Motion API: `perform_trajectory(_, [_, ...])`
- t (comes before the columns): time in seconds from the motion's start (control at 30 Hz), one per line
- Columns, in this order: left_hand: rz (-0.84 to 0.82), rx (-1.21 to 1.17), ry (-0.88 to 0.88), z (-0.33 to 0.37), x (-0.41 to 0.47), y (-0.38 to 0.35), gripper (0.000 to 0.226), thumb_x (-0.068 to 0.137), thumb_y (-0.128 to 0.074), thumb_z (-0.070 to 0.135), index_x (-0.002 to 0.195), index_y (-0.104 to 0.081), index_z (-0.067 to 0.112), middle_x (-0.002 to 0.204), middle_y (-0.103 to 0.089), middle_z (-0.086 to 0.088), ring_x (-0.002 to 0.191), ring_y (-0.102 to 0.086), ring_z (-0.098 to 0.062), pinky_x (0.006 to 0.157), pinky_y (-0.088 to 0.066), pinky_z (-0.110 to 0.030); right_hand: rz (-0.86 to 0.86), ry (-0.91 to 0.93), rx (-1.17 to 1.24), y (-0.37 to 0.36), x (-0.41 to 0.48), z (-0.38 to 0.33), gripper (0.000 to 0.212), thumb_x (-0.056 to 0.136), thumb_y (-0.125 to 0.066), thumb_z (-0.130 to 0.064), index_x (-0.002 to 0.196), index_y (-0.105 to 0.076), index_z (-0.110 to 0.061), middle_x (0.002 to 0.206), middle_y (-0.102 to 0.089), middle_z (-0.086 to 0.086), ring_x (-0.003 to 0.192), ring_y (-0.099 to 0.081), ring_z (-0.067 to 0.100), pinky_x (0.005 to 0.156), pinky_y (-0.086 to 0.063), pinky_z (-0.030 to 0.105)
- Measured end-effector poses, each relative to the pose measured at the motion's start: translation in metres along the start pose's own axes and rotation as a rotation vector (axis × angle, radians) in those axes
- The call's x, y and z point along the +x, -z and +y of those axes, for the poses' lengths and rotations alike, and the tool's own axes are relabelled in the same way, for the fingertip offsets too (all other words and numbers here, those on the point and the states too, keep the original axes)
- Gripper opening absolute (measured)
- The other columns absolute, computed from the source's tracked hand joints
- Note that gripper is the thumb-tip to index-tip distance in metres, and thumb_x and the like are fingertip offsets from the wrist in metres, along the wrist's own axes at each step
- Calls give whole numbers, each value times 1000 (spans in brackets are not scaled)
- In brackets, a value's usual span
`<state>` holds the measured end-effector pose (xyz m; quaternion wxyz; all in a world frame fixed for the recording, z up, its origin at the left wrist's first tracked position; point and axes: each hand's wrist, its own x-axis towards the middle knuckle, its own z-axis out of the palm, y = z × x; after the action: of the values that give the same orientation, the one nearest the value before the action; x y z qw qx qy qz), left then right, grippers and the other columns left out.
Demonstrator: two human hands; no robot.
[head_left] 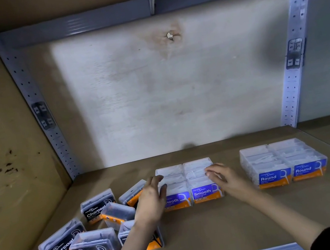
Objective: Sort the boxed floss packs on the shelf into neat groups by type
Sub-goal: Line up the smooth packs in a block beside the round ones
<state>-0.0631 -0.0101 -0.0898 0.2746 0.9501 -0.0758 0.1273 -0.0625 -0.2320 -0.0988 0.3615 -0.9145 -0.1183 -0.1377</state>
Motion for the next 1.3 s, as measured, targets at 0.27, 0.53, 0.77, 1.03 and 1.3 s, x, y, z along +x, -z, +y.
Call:
perform_trajectory(0.27, [87,-46,231,-3,5,5,26,101,-31,14,92,-54,7,112,-62,-20,105,-57,-33,81,-43,-30,237,-225,282,-9,1,3,31,99,-37,-20,117,-61,-10,113,-67,4,104,-59,11,85,-46,24])
perform_trajectory(0.53, [-200,344,248,-8,12,4,35,101,-26,6,132,-43,5,135,-54,-13,124,-55,-23,100,-46,-29,283,-303,357,-11,4,6,35,100,-34,-18,124,-57,-10,123,-61,5,101,-47,4,72,-40,6])
perform_trajectory(0.77, [-224,264,261,-5,16,4,38,102,-27,9,139,-36,5,145,-43,-10,133,-46,-21,110,-35,-28,342,-405,474,-20,12,18,36,101,-32,-16,128,-54,-8,136,-53,7,128,-46,19,90,-34,19])
perform_trajectory(1.03, [-191,-87,371,-2,29,7,40,104,-22,17,133,-43,0,144,-46,-15,133,-44,-27,109,-34,-31,343,-482,651,-34,21,29,37,100,-35,-23,131,-51,-13,139,-51,8,128,-47,22,96,-40,29])
perform_trajectory(1.3, [-161,-341,448,6,37,1,44,103,-23,28,140,-36,6,145,-43,-13,132,-44,-29,108,-36,-34,325,-520,805,-41,25,33,38,100,-34,-25,132,-49,-14,138,-52,8,122,-52,22,90,-44,29])
